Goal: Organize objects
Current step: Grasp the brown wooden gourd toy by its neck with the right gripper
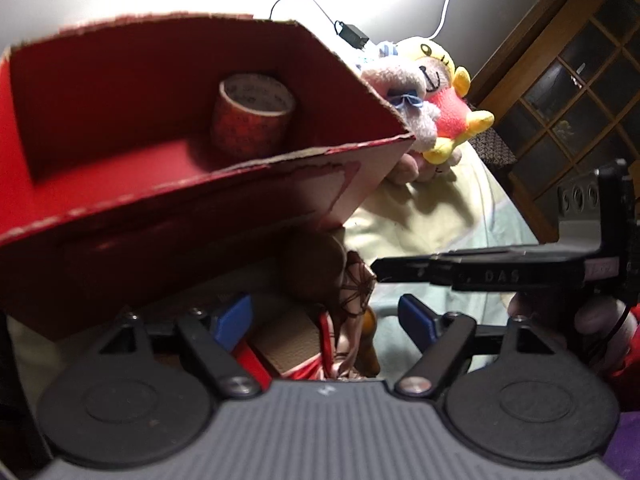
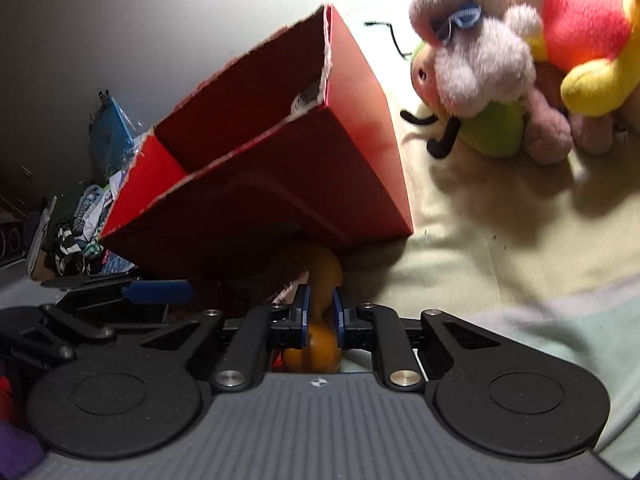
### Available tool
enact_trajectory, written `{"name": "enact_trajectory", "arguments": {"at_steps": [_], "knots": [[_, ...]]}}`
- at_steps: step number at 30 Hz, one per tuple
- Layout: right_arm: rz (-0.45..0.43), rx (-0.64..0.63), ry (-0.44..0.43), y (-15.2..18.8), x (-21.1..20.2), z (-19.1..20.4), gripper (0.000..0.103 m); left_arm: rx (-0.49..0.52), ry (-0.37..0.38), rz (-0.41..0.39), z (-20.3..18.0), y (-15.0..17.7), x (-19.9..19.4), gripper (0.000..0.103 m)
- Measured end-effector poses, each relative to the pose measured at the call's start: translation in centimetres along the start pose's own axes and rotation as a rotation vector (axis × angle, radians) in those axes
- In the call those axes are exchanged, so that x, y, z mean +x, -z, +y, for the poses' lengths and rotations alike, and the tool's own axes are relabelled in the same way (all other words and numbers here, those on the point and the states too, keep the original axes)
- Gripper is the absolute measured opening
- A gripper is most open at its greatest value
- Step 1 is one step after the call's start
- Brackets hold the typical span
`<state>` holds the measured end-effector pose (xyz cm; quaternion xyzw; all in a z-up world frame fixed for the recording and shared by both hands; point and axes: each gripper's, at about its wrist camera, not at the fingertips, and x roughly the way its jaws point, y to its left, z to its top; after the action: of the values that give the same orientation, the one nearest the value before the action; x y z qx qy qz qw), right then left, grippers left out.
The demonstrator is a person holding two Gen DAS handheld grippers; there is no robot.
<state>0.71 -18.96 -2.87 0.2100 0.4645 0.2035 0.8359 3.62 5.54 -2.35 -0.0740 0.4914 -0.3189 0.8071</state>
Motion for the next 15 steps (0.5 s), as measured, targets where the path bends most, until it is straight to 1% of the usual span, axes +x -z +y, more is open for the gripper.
{"name": "enact_trajectory", "arguments": {"at_steps": [3,6,8,11,15], "knots": [[0.023,0.014,-0.021,0.1,0.4,-0.2,0.021,-0.051,0.074,0.030,0.9,-0.2,1.0,0.080],[0.049,0.031,-0.044,-0.2,1.1,-0.2,0.024,-0.052,0.091,0.048,0.8,-0.3,1.5,0.081],[0.066,0.035,-0.052,-0.2,1.5,-0.2,0.025,-0.037,0.086,0.047,0.6,-0.2,1.4,0.081],[0.085,0.033,-0.064,-0.3,2.2,0.0,0.026,-0.003,0.043,0.028,0.2,-0.2,1.0,0.081],[0.101,0.039,-0.078,-0.5,2.8,0.1,0.032,0.022,0.002,-0.002,0.1,0.0,0.2,0.081]]}}
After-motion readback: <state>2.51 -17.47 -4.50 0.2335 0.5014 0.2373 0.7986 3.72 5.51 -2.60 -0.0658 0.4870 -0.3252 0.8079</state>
